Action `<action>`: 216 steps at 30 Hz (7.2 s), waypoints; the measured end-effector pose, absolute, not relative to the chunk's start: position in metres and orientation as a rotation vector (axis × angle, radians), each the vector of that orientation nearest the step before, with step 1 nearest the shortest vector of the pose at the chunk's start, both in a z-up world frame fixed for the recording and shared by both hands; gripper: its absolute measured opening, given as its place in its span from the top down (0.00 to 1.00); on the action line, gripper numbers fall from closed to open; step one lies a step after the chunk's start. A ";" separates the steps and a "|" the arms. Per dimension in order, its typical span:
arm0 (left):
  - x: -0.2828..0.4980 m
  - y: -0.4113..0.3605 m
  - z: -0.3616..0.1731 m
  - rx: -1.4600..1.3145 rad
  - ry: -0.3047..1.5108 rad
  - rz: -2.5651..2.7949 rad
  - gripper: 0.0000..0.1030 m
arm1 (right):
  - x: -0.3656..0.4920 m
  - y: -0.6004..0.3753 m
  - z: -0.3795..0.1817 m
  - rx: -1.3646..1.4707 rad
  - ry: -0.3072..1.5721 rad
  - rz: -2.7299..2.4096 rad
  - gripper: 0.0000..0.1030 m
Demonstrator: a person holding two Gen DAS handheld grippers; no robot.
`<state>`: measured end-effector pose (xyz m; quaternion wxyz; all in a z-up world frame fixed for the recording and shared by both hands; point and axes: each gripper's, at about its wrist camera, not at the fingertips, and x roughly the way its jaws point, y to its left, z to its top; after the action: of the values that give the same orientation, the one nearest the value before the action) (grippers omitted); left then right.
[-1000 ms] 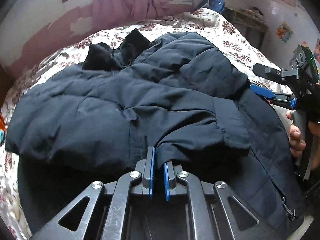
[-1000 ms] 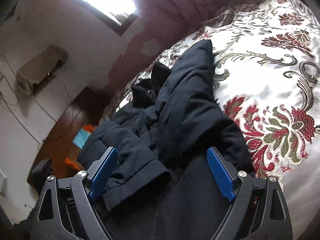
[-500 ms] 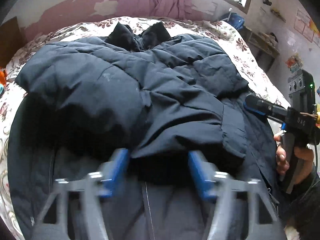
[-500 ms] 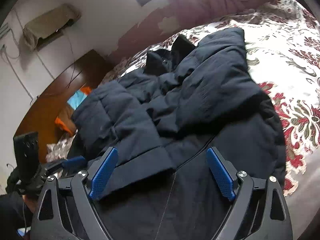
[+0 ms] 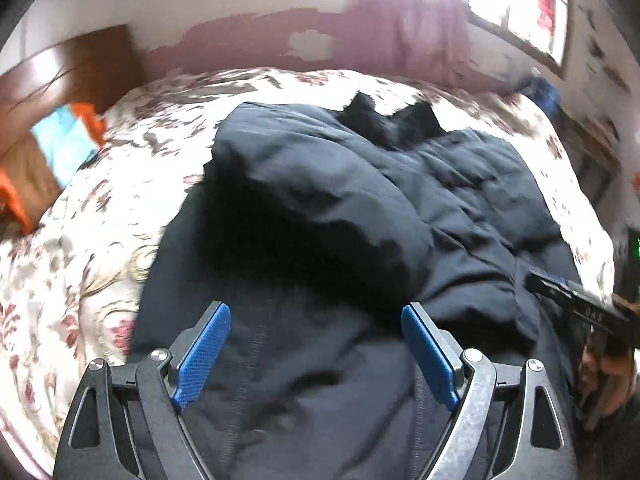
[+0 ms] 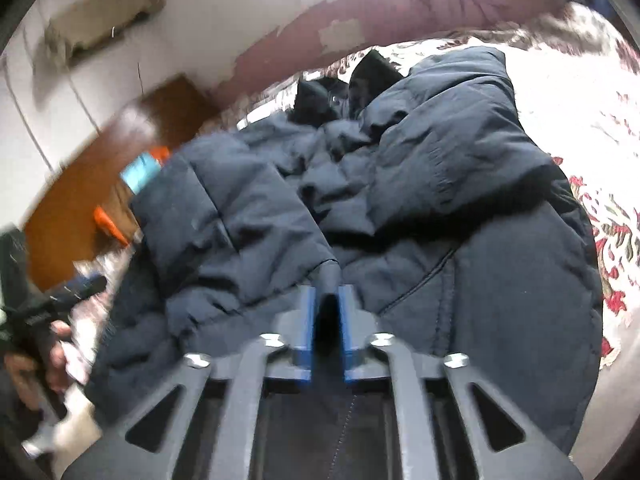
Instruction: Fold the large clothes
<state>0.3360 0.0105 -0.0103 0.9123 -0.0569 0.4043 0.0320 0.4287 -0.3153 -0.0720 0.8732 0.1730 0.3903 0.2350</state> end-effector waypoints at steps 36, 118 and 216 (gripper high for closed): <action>0.497 -0.061 -0.053 0.149 0.852 0.078 0.13 | 0.479 -0.267 -0.050 -0.133 0.721 0.255 0.45; 0.807 -0.024 -0.033 -0.094 0.823 0.027 0.44 | 0.807 -0.237 -0.033 0.184 0.838 0.145 0.85; 0.659 -0.023 0.006 -0.071 0.837 -0.262 0.18 | 0.619 -0.247 0.028 -0.157 0.773 0.304 0.23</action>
<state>0.6590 -0.0227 0.0060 0.9049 -0.0345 0.4049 -0.1266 0.6193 -0.2473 0.0282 0.9119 -0.0761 0.3752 0.1475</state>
